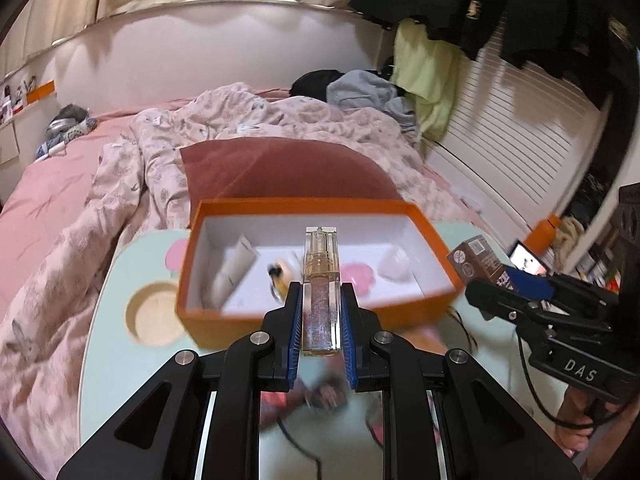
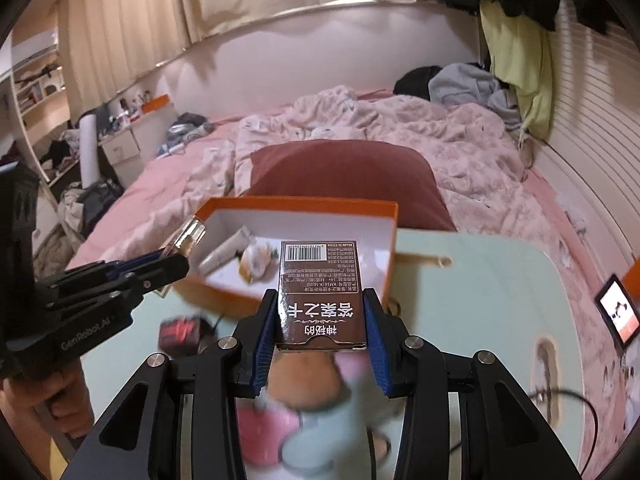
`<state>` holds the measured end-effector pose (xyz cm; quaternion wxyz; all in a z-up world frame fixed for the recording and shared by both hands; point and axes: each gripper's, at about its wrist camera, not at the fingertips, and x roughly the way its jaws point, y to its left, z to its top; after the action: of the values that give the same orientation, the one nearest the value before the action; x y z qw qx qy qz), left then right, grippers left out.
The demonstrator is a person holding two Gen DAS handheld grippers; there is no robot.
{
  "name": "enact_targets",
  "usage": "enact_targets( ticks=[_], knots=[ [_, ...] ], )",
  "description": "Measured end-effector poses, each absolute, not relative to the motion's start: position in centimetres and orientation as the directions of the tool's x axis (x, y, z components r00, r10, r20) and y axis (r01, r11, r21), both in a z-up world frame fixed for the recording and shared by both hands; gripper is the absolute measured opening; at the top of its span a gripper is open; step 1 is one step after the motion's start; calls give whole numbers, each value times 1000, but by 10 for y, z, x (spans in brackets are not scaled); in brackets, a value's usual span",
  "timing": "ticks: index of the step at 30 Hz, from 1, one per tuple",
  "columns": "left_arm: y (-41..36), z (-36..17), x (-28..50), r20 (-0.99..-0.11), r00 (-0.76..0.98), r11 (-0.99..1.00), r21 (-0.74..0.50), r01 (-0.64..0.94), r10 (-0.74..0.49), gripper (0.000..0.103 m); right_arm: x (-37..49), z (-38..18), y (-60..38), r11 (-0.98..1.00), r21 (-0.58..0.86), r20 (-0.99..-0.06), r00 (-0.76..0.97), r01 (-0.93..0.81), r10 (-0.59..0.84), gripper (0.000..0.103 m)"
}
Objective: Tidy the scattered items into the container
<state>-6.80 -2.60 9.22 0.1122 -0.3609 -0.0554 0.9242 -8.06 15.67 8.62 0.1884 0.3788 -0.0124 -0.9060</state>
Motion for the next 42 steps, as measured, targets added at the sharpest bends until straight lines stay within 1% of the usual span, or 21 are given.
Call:
enact_targets(
  ticks=[4,9,15,16,17,19,20,21,22,23,24,25,26,28,30,33,40,42],
  knots=[
    [-25,89,-93,-672,-708,-976,-154,-151,216,19,-122,75,142,-938,164,-733,-598,307,-324,39],
    [-21,77,-110,-694,-698,-984,-117,-134,178,19,-145,58,134,-948,160,-771,-565,275,-294,40],
    [-22,66,-120,-713,-678,-983,-147,-108,180,19,-158,48,125,-956,118,-785,-564,269,-255,40],
    [-24,64,-121,-720,-668,-982,-165,-96,186,20,-158,47,124,-957,104,-786,-568,270,-245,41],
    [-25,63,-122,-725,-661,-979,-180,-90,194,21,-157,48,123,-957,94,-785,-571,274,-240,45],
    [-29,62,-120,-730,-651,-975,-206,-82,209,28,-151,49,123,-955,85,-772,-588,283,-243,53],
    [-29,62,-118,-730,-651,-975,-205,-81,208,30,-148,51,123,-956,77,-764,-599,284,-240,60],
    [-30,64,-115,-728,-657,-978,-192,-82,197,35,-143,53,124,-956,66,-753,-614,284,-235,65],
    [-29,65,-112,-725,-662,-980,-179,-83,189,40,-137,56,124,-957,55,-741,-631,286,-231,65],
    [-29,68,-107,-719,-673,-984,-158,-86,174,42,-134,58,125,-956,46,-733,-641,289,-229,66],
    [-29,70,-104,-715,-680,-986,-142,-85,161,50,-129,60,126,-956,39,-728,-648,290,-227,66],
    [-29,72,-101,-712,-686,-988,-128,-82,149,63,-122,63,127,-954,37,-722,-651,299,-232,66],
    [-30,74,-97,-707,-693,-990,-120,-79,141,66,-117,65,127,-951,36,-720,-652,306,-237,68],
    [-33,80,-86,-690,-709,-989,-129,-78,146,67,-105,68,129,-947,32,-720,-650,321,-244,71],
    [-37,84,-75,-679,-715,-984,-156,-83,168,67,-91,70,131,-943,23,-716,-653,333,-248,72],
    [-41,87,-57,-670,-723,-982,-174,-70,170,67,-72,72,135,-940,7,-712,-659,340,-243,72],
    [-33,78,-2,-670,-728,-987,-146,-66,148,67,-26,72,155,-939,23,-708,-658,342,-257,73],
    [-28,70,15,-678,-721,-989,-129,-78,145,67,-12,68,161,-941,12,-710,-660,340,-247,75]
  ],
)
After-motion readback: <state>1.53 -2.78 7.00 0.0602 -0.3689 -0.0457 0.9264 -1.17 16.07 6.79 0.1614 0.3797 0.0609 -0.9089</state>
